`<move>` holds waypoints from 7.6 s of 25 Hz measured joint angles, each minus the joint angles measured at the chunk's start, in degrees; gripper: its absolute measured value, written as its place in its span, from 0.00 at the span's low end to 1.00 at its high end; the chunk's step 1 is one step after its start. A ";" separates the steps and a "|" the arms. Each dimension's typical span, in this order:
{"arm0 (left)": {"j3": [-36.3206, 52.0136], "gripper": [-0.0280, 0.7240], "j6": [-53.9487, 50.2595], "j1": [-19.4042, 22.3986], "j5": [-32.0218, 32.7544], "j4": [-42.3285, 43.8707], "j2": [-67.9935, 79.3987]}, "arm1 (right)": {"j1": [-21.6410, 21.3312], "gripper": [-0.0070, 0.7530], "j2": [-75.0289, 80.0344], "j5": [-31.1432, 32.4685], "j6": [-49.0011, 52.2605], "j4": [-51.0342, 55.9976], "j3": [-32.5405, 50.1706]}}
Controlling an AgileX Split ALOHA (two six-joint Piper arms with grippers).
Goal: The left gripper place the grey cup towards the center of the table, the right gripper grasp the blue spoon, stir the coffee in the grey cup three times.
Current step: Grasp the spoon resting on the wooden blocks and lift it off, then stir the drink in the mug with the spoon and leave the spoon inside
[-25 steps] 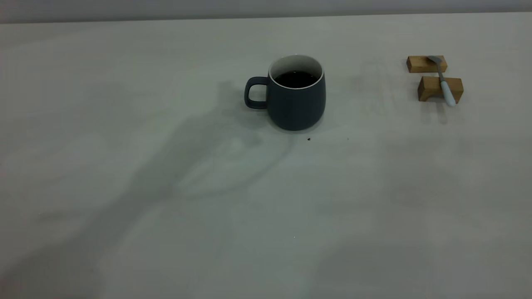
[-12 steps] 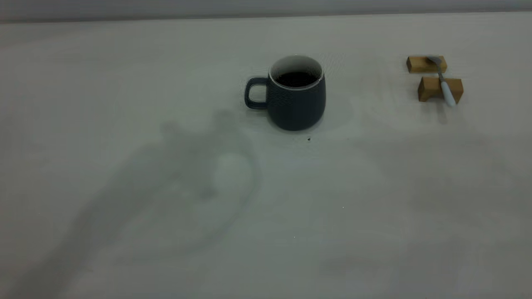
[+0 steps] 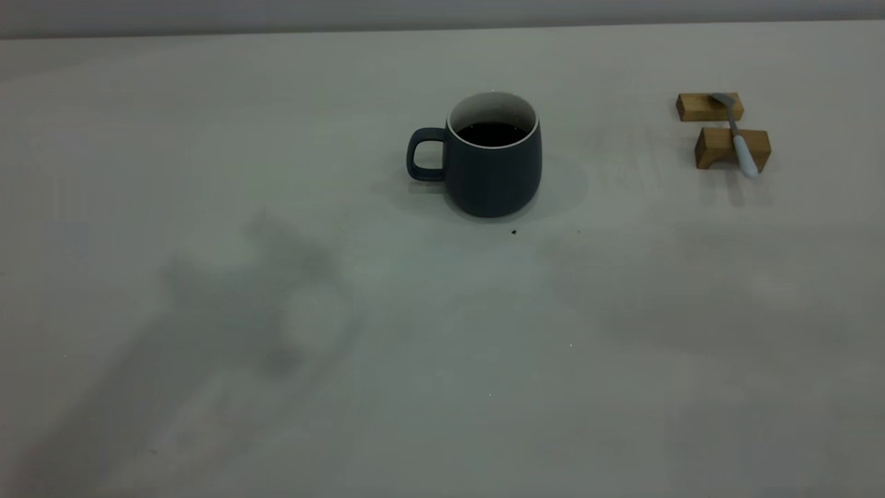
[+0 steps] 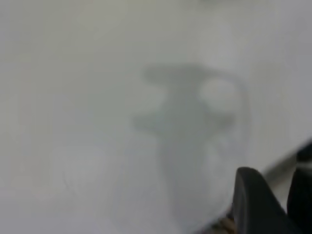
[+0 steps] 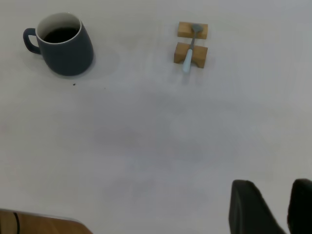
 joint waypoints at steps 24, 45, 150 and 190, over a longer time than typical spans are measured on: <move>48.63 0.35 -9.57 29.63 -1.04 -4.09 -67.66 | 0.00 0.32 0.00 0.00 0.00 0.00 0.00; 53.31 0.35 -10.05 29.66 -2.14 -2.72 -86.38 | 0.00 0.32 0.00 0.00 0.00 0.00 0.00; 53.31 0.35 -10.33 29.66 -2.14 -2.68 -86.38 | 1.51 0.19 137.85 -27.23 -1.20 -4.33 -61.17; 53.31 0.35 -10.33 29.66 -2.14 -2.68 -86.38 | 11.58 0.19 132.09 3.30 48.22 65.82 -73.40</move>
